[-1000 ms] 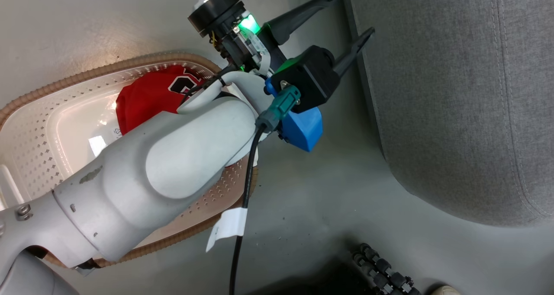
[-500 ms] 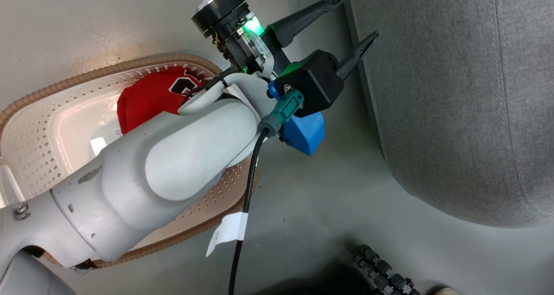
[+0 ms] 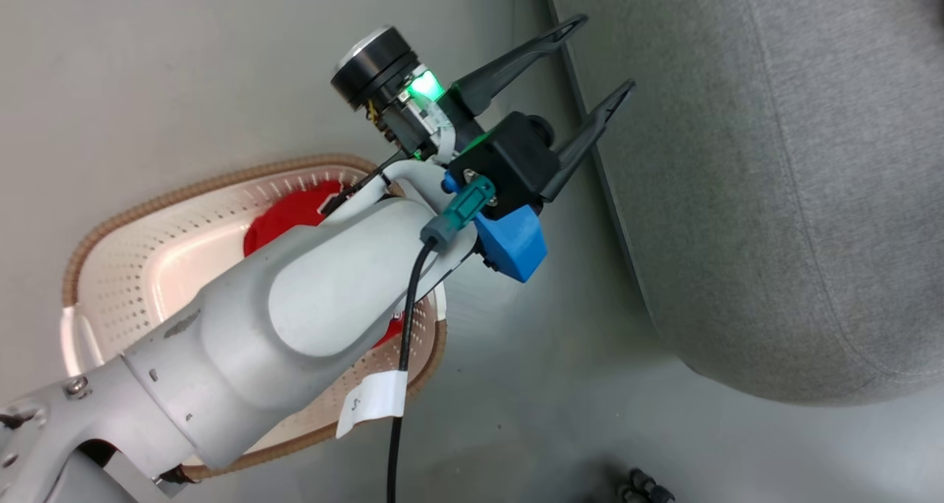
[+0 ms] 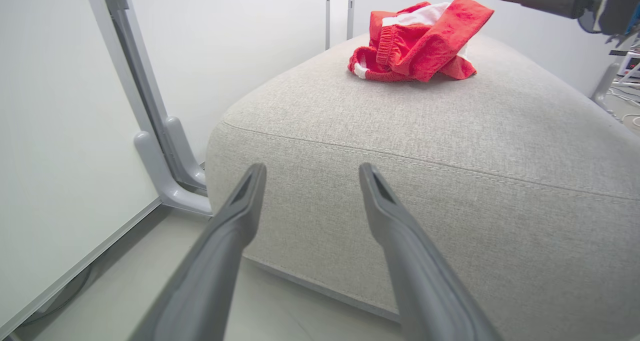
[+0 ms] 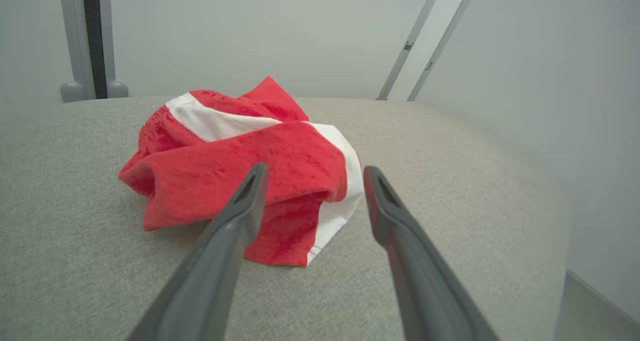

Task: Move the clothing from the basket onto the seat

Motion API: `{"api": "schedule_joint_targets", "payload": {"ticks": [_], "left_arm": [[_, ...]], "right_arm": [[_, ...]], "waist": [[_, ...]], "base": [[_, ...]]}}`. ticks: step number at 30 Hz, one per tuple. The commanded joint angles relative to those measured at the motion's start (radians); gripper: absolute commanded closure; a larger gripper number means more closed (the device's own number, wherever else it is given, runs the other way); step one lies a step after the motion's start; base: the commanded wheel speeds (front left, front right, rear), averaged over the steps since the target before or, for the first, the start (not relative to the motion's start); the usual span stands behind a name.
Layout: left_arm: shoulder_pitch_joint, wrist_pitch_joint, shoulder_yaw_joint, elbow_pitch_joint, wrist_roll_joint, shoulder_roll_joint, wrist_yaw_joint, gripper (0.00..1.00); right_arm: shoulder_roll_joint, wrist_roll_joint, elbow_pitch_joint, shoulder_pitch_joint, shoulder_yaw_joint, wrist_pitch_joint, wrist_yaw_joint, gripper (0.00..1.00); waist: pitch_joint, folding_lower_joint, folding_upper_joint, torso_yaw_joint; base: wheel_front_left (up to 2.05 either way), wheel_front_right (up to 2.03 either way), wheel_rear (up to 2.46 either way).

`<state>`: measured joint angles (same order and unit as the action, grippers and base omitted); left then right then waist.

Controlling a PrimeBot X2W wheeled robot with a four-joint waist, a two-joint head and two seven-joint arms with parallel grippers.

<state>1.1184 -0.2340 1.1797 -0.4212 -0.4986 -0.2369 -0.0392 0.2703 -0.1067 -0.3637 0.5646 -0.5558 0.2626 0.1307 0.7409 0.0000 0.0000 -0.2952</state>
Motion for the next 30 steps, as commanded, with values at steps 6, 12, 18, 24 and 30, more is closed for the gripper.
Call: {"api": "schedule_joint_targets", "payload": {"ticks": [6,12,18,24,30], "left_arm": [[-0.08,-0.028,-0.055,-0.042,-0.033,0.007,-0.026,0.0],[-0.18,-0.032,-0.181,-0.002,-0.029,0.004,-0.06,0.0],[-0.311,-0.032,-0.349,0.056,0.006,0.003,-0.074,0.0],[-0.459,-0.032,-0.518,0.098,0.067,0.011,-0.07,0.0],[-0.618,-0.032,-0.694,0.125,0.119,0.034,-0.062,0.0]], "right_arm": [[-0.049,0.032,0.149,-0.091,0.06,0.003,0.0,0.0],[-0.082,0.053,0.261,-0.151,0.183,0.003,0.0,0.0],[-0.079,0.056,0.286,-0.171,0.319,0.003,0.0,0.0],[-0.095,0.044,0.286,-0.198,0.417,0.003,0.0,0.0],[-0.129,0.031,0.28,-0.253,0.479,0.003,0.0,0.0]], "waist": [[-0.16,0.0,0.0,0.045],[-0.268,0.0,0.0,0.105],[-0.365,0.0,0.0,0.174],[-0.454,0.0,0.0,0.248],[-0.527,0.0,0.0,0.316]], "base": [[0.0,0.0,0.0],[0.0,0.0,0.0],[0.0,0.0,0.0],[0.0,0.0,0.0],[0.0,0.0,0.0]]}}
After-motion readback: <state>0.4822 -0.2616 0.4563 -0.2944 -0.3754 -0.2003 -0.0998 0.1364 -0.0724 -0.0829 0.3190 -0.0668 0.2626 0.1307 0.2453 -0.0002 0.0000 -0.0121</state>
